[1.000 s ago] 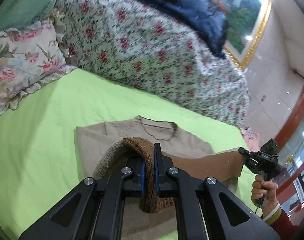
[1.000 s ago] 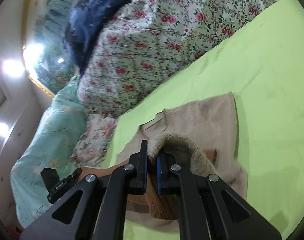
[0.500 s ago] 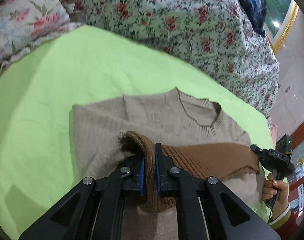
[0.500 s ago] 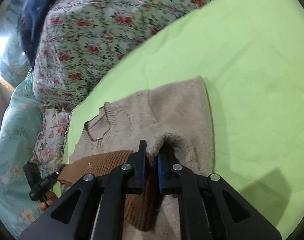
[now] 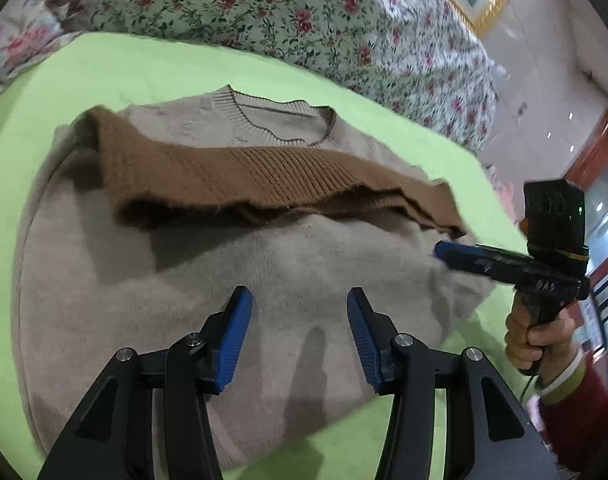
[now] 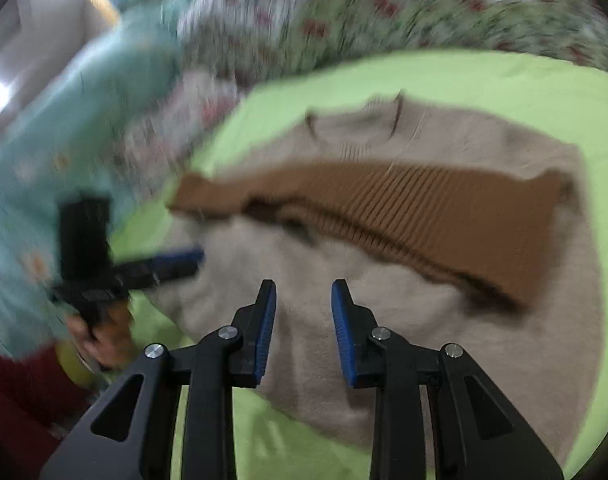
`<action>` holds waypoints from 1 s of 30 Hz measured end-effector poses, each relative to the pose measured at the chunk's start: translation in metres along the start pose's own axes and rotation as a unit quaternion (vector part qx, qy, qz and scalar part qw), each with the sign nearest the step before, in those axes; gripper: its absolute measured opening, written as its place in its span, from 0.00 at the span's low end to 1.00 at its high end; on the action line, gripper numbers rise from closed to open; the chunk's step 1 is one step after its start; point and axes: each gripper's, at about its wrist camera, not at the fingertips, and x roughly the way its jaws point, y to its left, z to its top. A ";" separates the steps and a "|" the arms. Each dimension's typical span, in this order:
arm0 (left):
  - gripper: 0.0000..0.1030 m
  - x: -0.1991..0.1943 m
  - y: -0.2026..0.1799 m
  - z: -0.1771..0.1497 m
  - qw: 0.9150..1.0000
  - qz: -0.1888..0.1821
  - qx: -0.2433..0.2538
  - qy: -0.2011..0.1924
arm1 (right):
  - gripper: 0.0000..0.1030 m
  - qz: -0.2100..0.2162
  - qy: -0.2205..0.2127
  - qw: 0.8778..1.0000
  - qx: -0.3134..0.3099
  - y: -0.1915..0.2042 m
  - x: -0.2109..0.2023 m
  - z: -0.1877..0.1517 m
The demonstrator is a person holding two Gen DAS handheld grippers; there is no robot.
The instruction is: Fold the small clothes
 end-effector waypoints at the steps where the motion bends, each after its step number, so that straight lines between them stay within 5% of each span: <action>1: 0.49 0.004 0.002 0.004 1.000 0.007 0.003 0.003 | 0.30 -0.017 0.016 1.000 -0.002 -0.004 0.010 0.003; 3: 0.48 0.008 0.012 0.017 1.000 0.018 -0.001 0.006 | 0.28 -0.052 0.026 0.998 0.003 -0.017 0.020 0.012; 8: 0.49 0.007 0.052 0.063 0.994 0.095 -0.044 -0.027 | 0.28 -0.176 -0.031 0.982 0.069 -0.077 0.010 0.050; 13: 0.49 -0.002 0.100 0.091 0.981 0.132 -0.128 -0.057 | 0.28 -0.192 -0.099 0.960 0.176 -0.128 -0.020 0.065; 30: 0.60 -0.078 0.038 -0.049 0.984 0.051 -0.152 -0.075 | 0.44 -0.134 -0.125 0.964 0.192 -0.043 -0.061 -0.045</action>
